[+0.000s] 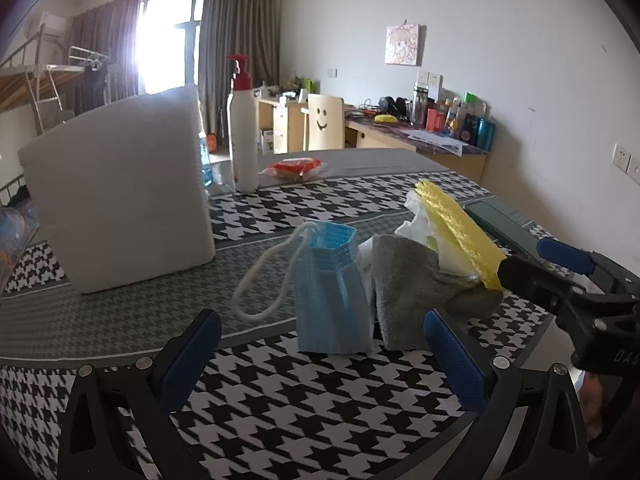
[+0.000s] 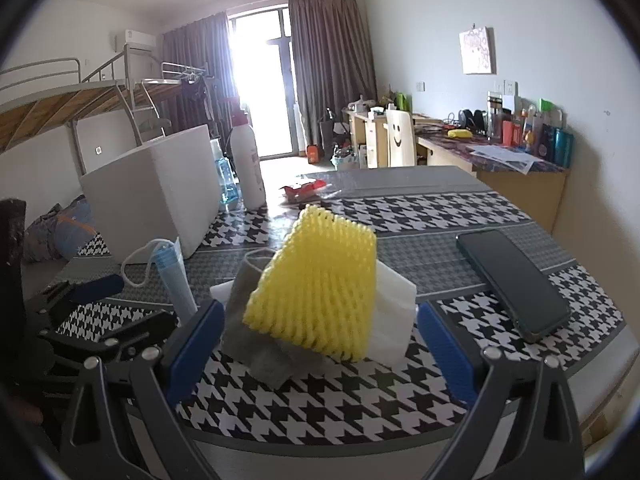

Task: Organize soft objects
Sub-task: 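Grasp the yellow foam net with the right tool while the left tool grasps the blue mask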

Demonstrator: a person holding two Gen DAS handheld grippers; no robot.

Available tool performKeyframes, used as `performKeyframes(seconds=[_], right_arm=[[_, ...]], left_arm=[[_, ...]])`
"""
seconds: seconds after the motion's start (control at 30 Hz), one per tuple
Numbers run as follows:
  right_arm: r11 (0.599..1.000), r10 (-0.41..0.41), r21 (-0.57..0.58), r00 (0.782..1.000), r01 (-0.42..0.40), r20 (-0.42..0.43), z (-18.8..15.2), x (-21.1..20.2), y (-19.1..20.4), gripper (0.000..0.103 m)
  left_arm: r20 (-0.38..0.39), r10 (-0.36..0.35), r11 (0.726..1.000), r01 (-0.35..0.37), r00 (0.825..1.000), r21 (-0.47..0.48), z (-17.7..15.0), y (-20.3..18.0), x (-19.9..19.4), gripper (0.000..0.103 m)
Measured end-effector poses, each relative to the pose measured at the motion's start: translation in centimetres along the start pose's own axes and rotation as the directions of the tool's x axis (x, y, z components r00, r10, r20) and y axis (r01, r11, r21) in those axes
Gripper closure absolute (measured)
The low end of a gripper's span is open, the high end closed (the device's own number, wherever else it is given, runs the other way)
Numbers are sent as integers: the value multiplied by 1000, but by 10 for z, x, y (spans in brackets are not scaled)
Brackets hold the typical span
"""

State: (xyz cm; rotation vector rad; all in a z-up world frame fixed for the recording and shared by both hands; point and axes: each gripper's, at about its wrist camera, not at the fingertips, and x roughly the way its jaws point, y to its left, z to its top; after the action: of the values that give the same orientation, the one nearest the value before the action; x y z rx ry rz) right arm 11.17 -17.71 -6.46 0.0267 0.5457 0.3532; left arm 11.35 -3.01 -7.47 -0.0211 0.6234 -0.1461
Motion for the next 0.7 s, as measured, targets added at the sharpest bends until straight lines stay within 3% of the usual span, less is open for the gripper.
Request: performKeyframes(seconds=[0.23,0.33,0.7], right_arm=[[999,18,29,1000,-17,-17,6,5,-9,4],[999,24,26,999,-23,-28,7,9,-9,7],[996,86,35,993,-83,-78,11,24,-8,20]], left_arm=[[-38,13,1000,-13,999,-12,2,2,13,19],[-57,37,999,-38,998,-21,2,3,18,19],[-124,-33,999,32,992,-15,5,-1,33,38]])
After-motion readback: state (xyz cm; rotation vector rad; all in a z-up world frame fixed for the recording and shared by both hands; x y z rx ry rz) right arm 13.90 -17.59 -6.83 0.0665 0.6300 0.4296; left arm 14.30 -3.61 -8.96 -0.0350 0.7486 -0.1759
